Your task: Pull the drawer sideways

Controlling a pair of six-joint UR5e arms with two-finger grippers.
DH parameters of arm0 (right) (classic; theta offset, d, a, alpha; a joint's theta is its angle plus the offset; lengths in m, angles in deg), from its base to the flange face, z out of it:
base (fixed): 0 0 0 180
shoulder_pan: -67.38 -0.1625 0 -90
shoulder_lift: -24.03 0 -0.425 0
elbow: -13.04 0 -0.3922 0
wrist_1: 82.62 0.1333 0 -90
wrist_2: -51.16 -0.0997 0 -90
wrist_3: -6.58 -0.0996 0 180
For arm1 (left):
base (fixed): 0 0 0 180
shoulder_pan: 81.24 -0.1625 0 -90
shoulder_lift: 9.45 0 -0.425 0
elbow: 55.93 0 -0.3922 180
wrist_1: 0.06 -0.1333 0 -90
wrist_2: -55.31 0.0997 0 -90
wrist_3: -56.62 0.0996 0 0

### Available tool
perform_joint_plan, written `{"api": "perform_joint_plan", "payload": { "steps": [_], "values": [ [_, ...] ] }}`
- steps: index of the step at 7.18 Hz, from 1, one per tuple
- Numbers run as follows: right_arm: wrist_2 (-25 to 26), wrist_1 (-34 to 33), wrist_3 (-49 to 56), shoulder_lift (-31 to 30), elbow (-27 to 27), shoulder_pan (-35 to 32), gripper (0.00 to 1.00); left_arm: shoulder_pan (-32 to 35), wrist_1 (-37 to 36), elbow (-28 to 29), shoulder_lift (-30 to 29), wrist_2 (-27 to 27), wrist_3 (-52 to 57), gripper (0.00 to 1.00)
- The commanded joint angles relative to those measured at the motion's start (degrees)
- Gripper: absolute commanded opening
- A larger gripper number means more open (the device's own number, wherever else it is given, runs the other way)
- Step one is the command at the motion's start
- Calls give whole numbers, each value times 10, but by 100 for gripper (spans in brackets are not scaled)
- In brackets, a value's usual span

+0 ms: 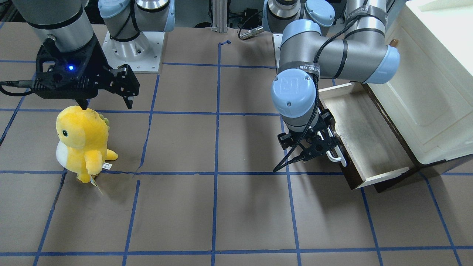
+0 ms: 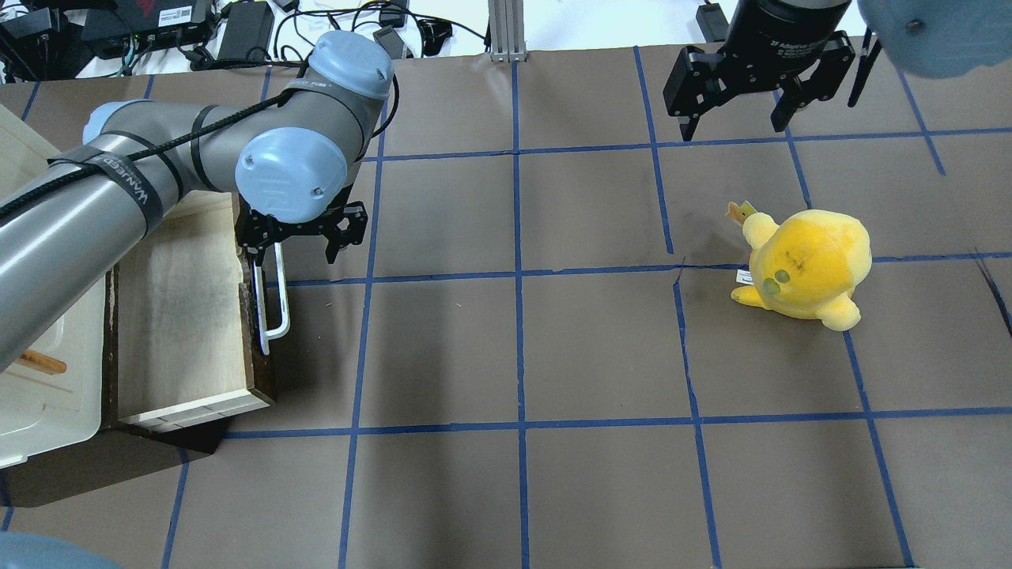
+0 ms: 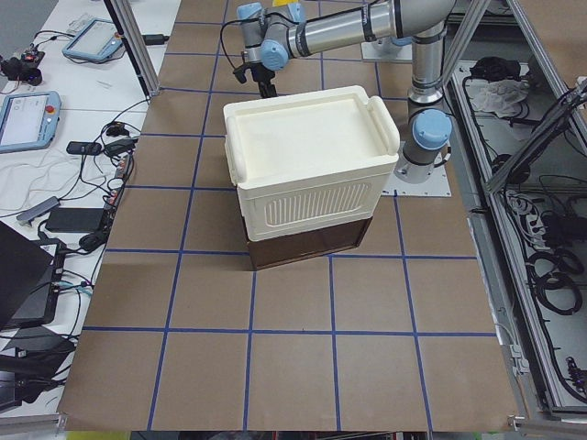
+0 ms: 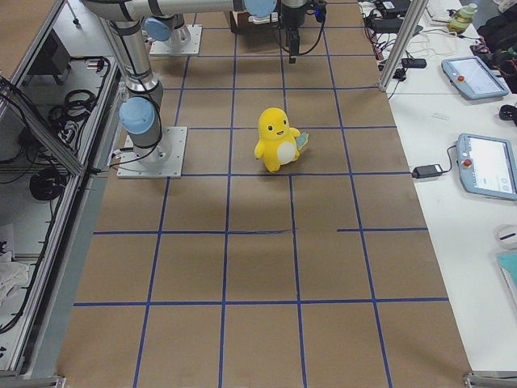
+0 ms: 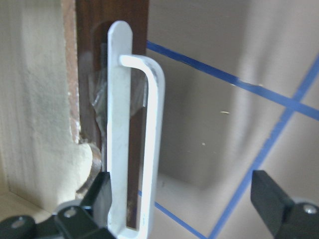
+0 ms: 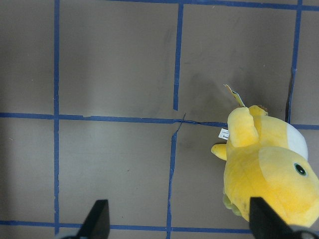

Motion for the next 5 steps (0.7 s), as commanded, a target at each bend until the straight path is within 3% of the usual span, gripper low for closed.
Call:
{"api": "perform_joint_plan", "payload": {
  "steps": [1,2,4,5],
  "values": [
    [0,0,0,0,0,0,100,7,2,50,22,-115,133,100],
    [1,0,0,0,0,0,100,3,3,66,37,-114,188,100],
    [1,0,1,0,0,0,100,-30,5,70,67,-198,214,100],
    [0,0,0,0,0,0,100,-58,16,70,86,-204,241,100]
  ]
}}
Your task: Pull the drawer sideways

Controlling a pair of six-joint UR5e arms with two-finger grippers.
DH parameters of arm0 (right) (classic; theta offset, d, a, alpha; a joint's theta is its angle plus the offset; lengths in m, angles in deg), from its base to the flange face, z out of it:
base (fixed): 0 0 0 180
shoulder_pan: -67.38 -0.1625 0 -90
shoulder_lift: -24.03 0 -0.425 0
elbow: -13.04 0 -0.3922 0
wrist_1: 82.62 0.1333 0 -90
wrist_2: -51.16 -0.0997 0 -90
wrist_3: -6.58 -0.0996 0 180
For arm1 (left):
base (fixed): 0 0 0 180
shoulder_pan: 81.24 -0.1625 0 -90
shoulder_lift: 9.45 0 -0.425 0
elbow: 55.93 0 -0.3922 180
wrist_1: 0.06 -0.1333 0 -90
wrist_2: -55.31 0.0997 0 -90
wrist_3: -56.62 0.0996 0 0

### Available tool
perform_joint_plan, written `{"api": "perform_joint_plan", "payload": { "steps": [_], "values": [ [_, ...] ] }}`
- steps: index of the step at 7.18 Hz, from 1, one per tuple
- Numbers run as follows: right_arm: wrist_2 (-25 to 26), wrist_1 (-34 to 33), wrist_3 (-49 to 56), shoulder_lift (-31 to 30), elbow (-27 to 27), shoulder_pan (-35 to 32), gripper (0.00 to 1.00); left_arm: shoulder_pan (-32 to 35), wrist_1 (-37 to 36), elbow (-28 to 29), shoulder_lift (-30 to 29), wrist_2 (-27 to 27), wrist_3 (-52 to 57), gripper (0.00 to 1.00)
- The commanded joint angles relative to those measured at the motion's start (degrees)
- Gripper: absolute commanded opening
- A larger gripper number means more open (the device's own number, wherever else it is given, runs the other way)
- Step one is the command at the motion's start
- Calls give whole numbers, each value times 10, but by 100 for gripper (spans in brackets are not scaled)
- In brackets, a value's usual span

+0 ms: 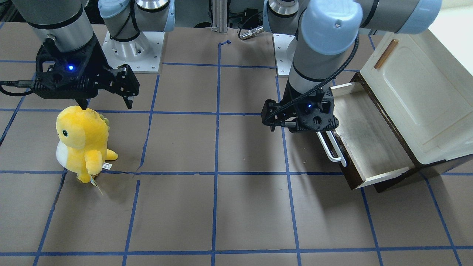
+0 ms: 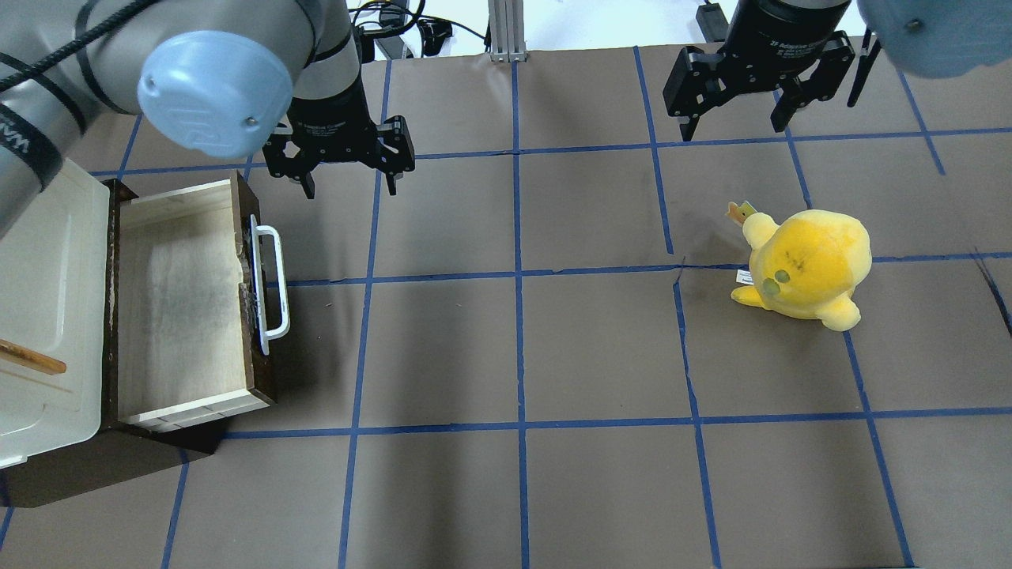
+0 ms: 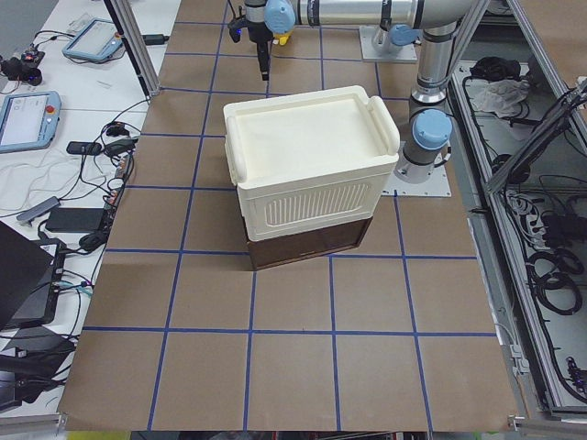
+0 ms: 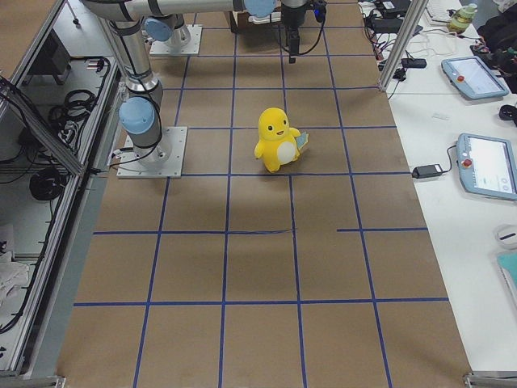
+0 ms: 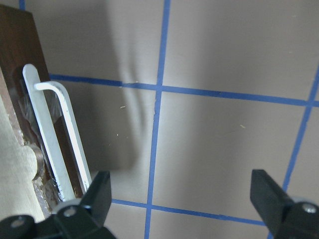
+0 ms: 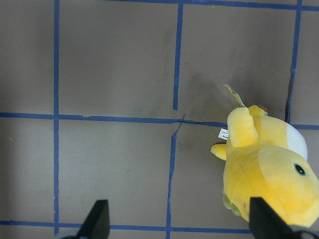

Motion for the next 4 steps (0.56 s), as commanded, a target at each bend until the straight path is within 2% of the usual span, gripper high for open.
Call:
{"api": "perform_joint_plan", "payload": {
  "steps": [1,4],
  "values": [
    [0,0,0,0,0,0,100,-50,25,1,39,-24,76,100],
    [0,0,1,0,0,0,100,-85,44,-13,83,-22,139,100]
  ]
}}
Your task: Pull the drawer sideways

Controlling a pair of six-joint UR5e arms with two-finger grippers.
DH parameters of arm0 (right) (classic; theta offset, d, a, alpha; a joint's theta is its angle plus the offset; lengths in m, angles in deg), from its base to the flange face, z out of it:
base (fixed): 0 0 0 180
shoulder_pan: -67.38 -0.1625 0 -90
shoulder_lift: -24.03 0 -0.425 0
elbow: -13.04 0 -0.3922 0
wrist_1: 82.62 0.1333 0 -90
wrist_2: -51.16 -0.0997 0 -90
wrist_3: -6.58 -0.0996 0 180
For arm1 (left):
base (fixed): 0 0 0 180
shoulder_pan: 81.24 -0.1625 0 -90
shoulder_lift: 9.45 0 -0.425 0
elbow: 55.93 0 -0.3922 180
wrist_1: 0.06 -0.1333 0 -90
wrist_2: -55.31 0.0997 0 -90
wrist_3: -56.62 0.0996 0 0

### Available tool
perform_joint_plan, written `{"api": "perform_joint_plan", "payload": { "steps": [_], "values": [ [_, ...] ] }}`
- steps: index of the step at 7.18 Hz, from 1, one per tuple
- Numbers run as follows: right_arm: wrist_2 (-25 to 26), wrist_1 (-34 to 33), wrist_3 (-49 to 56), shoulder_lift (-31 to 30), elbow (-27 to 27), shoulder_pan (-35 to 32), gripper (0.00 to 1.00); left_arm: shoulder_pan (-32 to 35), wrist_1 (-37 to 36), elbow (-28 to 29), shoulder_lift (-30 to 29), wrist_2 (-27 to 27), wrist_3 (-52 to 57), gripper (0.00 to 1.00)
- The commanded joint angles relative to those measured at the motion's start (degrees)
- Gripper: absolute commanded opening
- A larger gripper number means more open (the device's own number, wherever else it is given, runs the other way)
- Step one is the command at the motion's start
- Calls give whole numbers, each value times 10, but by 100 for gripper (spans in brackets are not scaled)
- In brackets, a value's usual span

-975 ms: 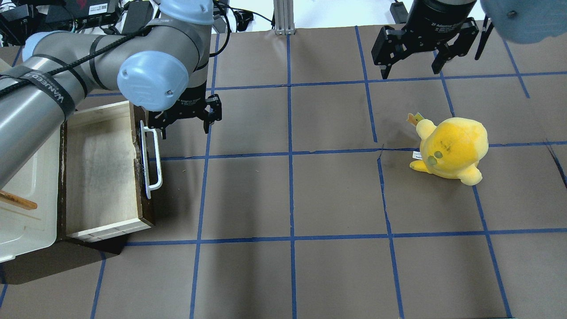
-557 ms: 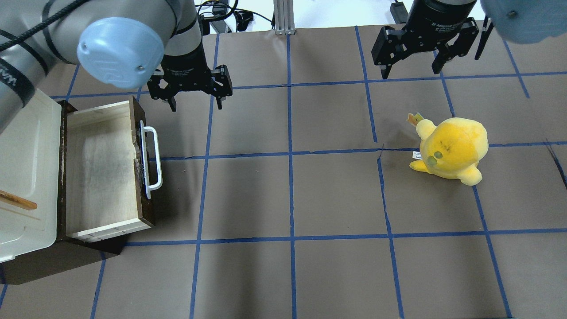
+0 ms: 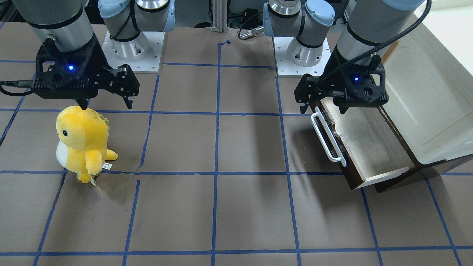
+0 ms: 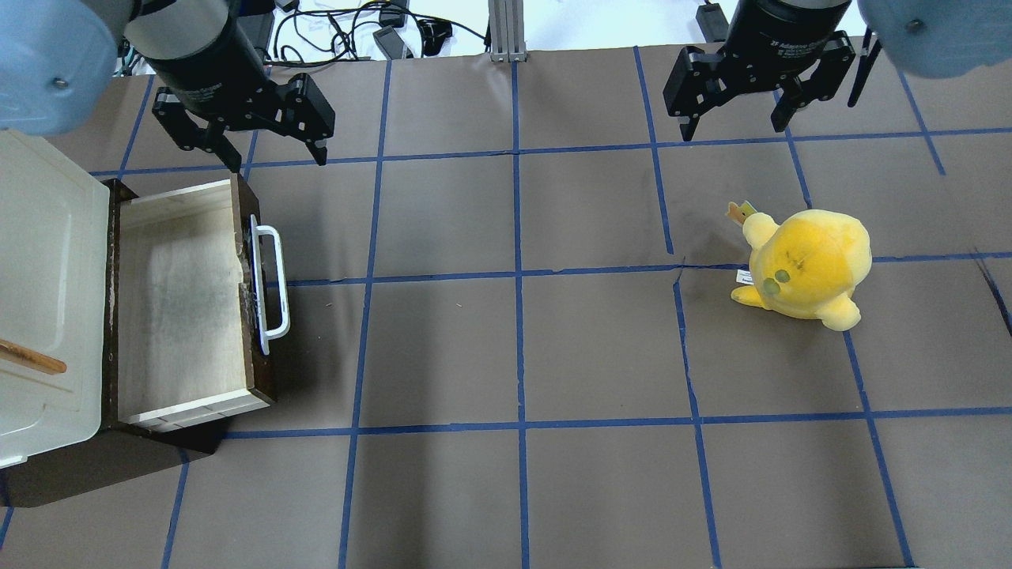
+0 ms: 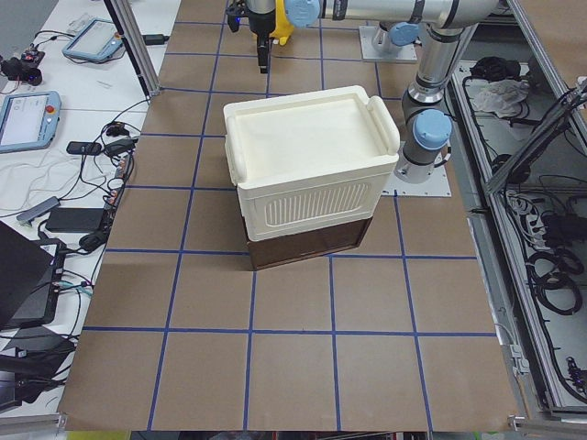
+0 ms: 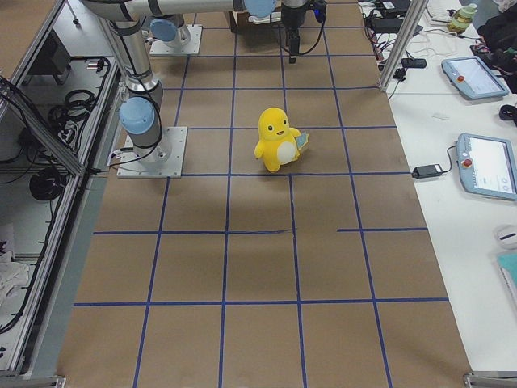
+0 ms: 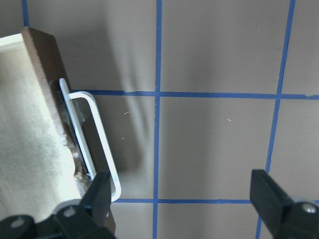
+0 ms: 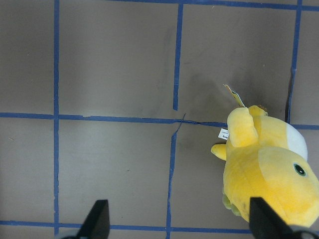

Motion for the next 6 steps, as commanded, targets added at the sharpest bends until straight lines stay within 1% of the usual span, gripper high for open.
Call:
{"api": "perform_joint_plan", "payload": {
  "steps": [1,3,6],
  "values": [
    [0,0,-1,0,0,0,100,-10,12,-13,30,2,30,100],
    [0,0,0,0,0,0,100,-19,7,-31,39,5,50,100],
    [0,0,-1,0,0,0,100,-19,9,-45,51,6,49,100]
  ]
}}
